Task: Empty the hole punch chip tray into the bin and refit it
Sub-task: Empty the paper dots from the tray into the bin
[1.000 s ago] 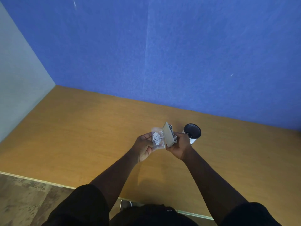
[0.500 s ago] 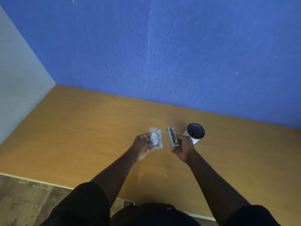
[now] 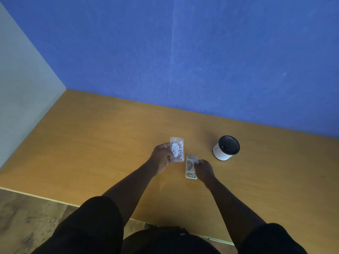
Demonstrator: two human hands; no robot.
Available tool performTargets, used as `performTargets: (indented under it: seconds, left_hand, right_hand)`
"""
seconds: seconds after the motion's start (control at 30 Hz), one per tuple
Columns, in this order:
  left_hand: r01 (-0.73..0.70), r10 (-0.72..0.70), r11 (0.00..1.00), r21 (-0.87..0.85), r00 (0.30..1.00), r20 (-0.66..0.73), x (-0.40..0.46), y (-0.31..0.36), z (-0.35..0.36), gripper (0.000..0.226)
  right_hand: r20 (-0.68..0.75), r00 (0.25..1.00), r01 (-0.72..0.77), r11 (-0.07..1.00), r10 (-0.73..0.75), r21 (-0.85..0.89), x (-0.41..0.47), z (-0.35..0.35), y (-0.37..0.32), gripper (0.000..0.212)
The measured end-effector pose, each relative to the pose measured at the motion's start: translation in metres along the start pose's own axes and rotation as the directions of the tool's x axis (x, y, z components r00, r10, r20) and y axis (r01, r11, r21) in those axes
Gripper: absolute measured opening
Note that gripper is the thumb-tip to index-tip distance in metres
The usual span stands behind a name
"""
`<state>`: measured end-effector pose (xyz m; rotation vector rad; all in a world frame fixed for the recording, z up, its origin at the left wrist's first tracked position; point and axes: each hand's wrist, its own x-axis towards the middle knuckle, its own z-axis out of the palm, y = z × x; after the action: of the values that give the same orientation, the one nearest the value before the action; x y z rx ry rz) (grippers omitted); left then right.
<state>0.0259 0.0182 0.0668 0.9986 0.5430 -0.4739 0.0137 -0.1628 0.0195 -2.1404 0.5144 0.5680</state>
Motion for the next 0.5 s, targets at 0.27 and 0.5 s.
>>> performTargets:
  seconds: [0.27,0.5]
  left_hand:
    - [0.004,-0.004,1.000,-0.027,1.000,-0.010,0.0059,-0.0063,-0.0023,0.030]
    - [-0.001,0.001,1.000,0.009,1.000,-0.013,0.0083,-0.0105,0.0052,0.034]
  right_hand:
    - [0.005,1.000,-0.022,1.000,0.022,-0.012,0.0034,0.0082,0.0058,0.032]
    - [0.019,1.000,0.018,0.997,-0.017,-0.073,0.0025,0.0020,0.0075,0.032]
